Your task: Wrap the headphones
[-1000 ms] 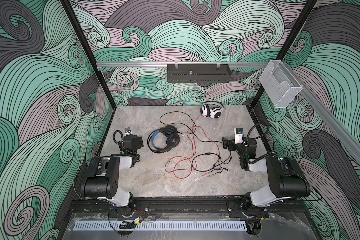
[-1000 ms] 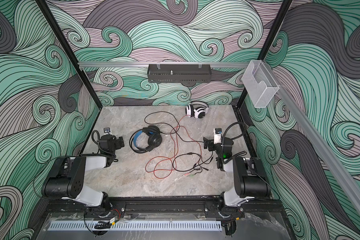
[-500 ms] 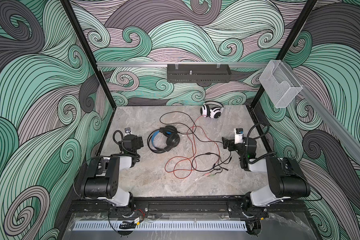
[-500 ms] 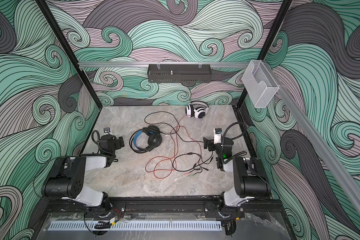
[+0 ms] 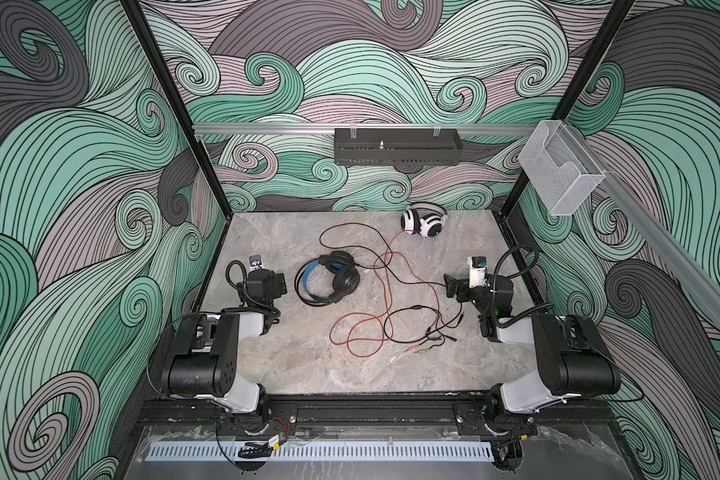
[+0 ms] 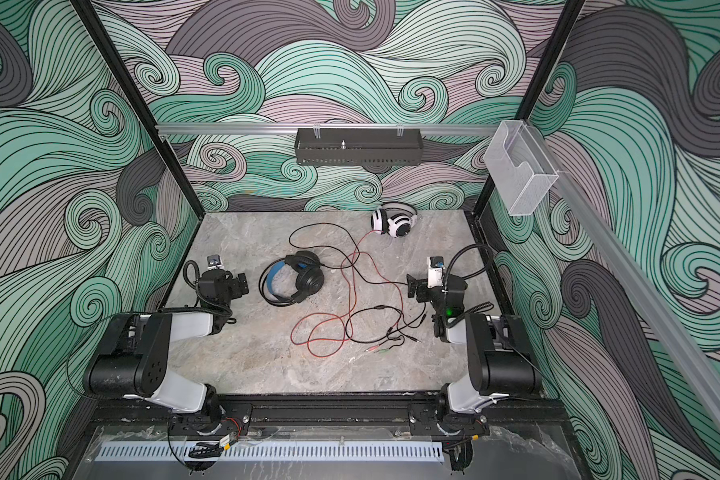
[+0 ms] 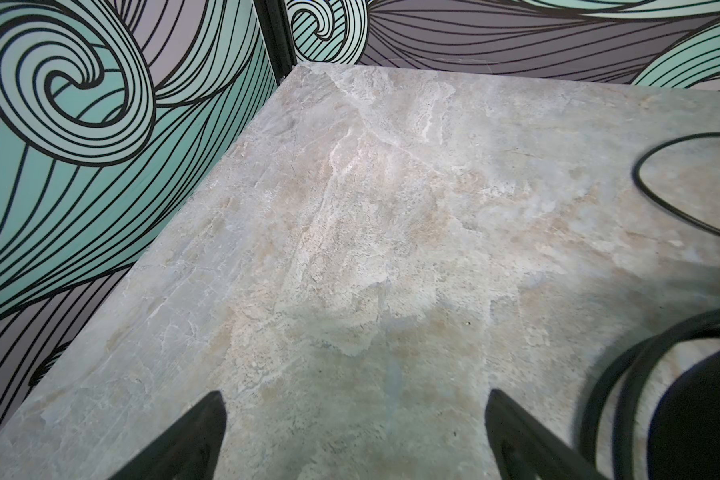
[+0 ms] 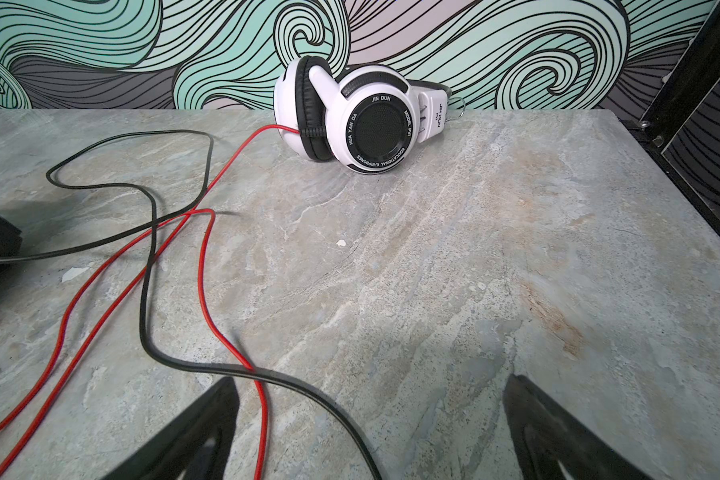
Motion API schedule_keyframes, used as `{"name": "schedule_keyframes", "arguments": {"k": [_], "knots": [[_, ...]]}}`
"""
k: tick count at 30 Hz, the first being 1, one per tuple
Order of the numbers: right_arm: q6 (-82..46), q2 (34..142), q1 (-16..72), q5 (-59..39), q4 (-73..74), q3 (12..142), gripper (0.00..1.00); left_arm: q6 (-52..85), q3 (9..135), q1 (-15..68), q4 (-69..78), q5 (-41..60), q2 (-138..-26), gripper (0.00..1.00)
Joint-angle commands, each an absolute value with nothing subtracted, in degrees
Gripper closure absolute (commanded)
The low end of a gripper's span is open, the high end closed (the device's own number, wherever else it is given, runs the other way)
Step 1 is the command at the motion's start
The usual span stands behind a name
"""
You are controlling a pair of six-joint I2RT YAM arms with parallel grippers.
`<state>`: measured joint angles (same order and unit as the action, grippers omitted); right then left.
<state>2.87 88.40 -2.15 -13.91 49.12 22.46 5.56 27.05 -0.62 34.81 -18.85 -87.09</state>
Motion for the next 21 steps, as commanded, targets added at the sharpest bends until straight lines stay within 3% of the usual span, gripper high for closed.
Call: {"name": "schedule_keyframes", "arguments": {"k": [1,12,18,21], "knots": [[3.37,88.22,-1.76,-12.8,50.86,22.26,0.01,5.93,27.11,-0.84,36.78,-18.56,-86.17,0.01],[4.11,79.87,1.57,-3.79,32.76,28.53,0.01,7.63,31.08,-0.96,22.9,-19.42,-78.36,0.01],[2.94,76.72,6.24,6.17,18.5,40.5,0.0,10.43,37.11,-0.96,7.09,-19.29,-72.54,0.01],[-0.56,77.87,8.04,6.44,9.2,49.49,0.0,13.88,40.99,-0.92,-2.08,-13.84,-68.94,0.01]]}}
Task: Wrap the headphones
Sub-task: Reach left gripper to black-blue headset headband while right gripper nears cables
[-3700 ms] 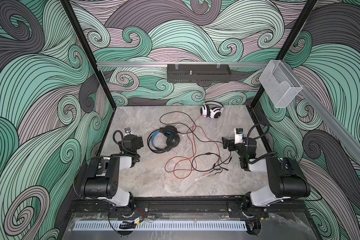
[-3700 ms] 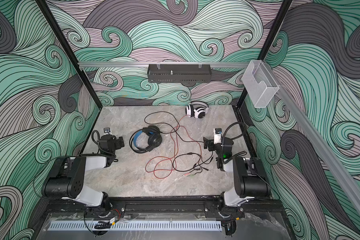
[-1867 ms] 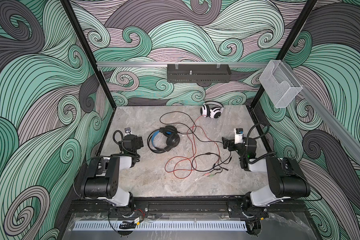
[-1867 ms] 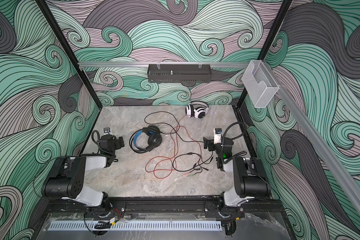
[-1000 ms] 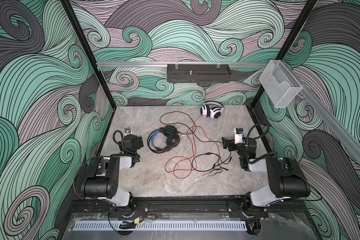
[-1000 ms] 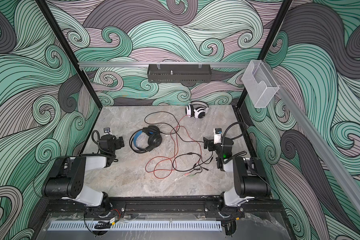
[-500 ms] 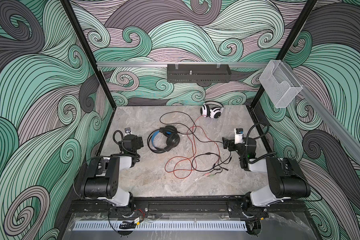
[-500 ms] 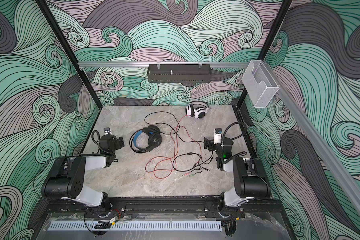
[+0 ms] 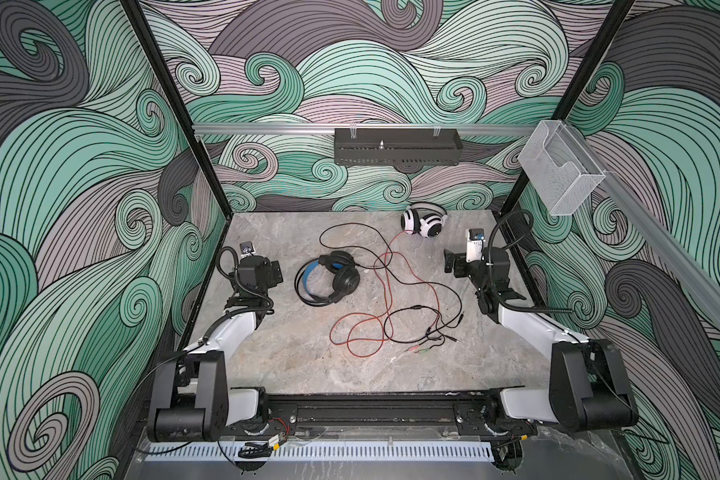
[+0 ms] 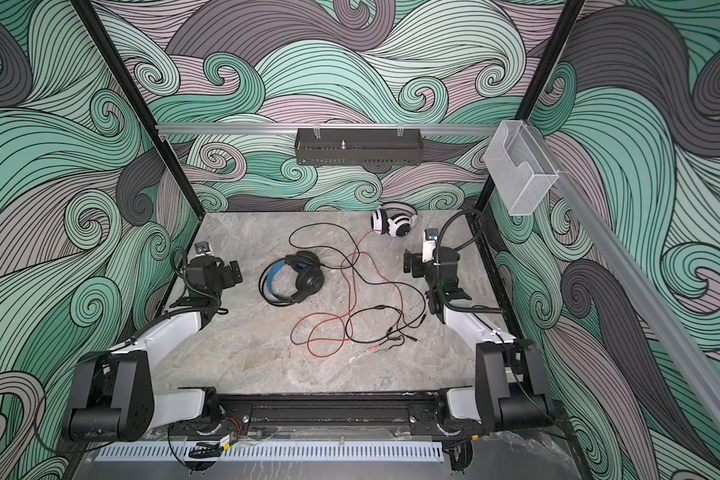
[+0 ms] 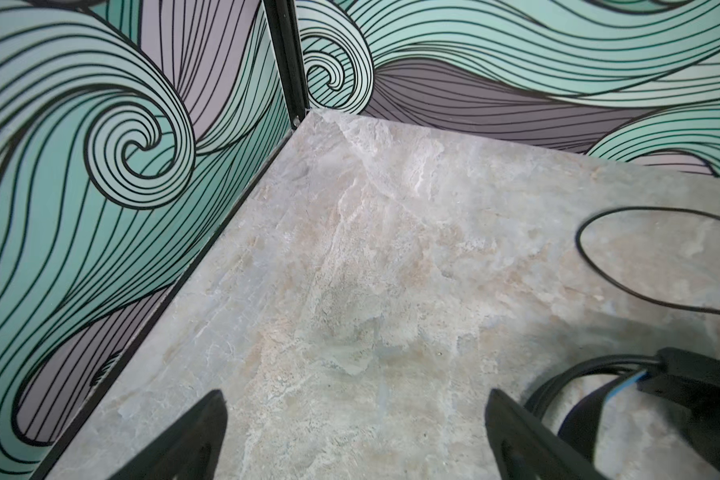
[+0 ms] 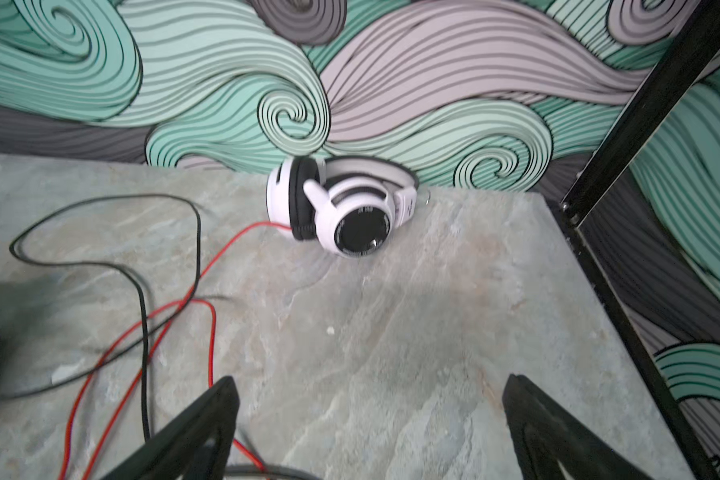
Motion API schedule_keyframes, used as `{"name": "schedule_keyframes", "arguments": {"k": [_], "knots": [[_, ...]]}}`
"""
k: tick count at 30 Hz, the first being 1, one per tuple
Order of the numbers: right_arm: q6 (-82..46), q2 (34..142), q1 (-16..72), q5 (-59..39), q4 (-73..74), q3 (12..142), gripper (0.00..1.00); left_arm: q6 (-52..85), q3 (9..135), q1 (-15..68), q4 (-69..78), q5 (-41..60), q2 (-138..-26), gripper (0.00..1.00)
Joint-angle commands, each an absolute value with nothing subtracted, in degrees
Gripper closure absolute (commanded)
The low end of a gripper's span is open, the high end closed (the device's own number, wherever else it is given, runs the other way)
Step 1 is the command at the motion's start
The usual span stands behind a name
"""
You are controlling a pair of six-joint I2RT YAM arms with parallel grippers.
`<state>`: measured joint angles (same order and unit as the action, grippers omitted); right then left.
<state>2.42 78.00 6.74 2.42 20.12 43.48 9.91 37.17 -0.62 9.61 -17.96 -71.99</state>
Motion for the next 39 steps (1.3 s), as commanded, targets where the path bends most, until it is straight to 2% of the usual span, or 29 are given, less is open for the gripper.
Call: {"name": "schedule_keyframes", "arguments": {"k": [1,6,11,19,30,39], "knots": [[-1.59,78.65,9.03,7.26,5.69,52.49,0.0,16.1,42.2,-0.88,-5.34,-12.37,-67.57,0.01],[-4.94,84.59,15.32,9.47,-8.4,64.64,0.0,26.57,48.97,-0.79,-21.72,-6.09,-63.0,0.01],[-4.21,92.08,23.05,11.68,-19.71,75.5,0.0,34.16,54.43,-0.72,-33.12,2.75,-64.68,0.01],[-9.06,97.38,27.23,3.22,-33.69,86.0,0.01,37.83,62.11,0.28,-47.71,7.65,-73.69,0.02],[-4.28,94.51,32.14,-3.79,-40.02,83.05,0.0,40.9,65.97,7.4,-44.67,4.6,-91.25,0.02],[-3.53,93.65,32.91,-3.96,-40.24,81.9,0.0,42.26,71.72,9.67,-43.68,1.22,-103.63,0.02]]}}
